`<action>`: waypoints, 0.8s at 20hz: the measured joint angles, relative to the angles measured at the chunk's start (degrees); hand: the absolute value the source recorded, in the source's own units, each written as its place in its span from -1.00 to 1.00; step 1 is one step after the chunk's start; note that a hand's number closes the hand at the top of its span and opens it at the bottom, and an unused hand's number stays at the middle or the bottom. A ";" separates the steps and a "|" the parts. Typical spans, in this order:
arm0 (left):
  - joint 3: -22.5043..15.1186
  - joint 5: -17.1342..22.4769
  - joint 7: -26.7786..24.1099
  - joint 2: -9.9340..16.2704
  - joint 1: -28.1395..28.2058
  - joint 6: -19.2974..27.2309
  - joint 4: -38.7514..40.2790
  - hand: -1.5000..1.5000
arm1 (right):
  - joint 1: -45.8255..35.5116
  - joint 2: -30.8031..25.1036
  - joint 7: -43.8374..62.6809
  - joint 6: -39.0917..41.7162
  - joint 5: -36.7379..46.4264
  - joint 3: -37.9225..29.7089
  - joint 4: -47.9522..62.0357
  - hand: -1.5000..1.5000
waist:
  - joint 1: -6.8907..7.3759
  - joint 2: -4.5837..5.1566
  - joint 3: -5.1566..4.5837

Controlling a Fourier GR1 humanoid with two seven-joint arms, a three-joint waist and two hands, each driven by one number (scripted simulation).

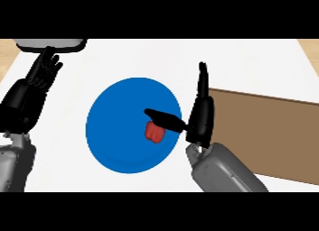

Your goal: Pick the bell pepper from the tray and place it in the plate

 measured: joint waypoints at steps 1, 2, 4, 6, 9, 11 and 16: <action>0.12 0.13 0.80 0.05 0.09 0.07 -0.92 0.00 | 2.75 -1.18 -1.91 -0.13 -1.07 0.37 -2.00 -1.00 | -0.12 -0.05 0.00; 0.30 0.01 0.75 0.09 -0.50 0.04 -0.11 0.00 | 4.79 -2.48 -3.32 0.43 -2.09 0.37 -4.05 -1.00 | -0.30 -0.05 0.01; -0.27 -0.50 0.83 -0.65 1.43 0.42 -2.09 0.00 | 8.48 -5.25 -5.99 1.95 -4.30 -0.15 -7.91 -1.00 | -0.36 -0.09 0.01; -0.22 -0.52 1.20 -0.71 1.87 0.21 -2.97 0.00 | 12.25 -7.39 -9.09 3.35 -6.41 -0.76 -10.73 -1.00 | -0.44 -0.10 0.00; 0.21 -0.80 0.06 -0.61 1.58 -0.40 -1.25 0.00 | 17.35 -11.36 -10.89 6.25 -8.17 -2.13 -16.54 -1.00 | -0.68 -0.11 -0.01; 0.53 -0.75 -0.76 -0.85 2.28 -0.81 -1.42 0.00 | 20.46 -12.21 -12.59 7.65 -8.50 -2.95 -18.82 -1.00 | -0.65 -0.12 -0.02; 1.10 -0.82 0.33 -0.87 2.22 -1.09 -2.64 0.00 | 26.75 -16.05 -19.34 12.84 -13.62 -7.49 -22.63 -1.00 | -0.62 -0.12 -0.02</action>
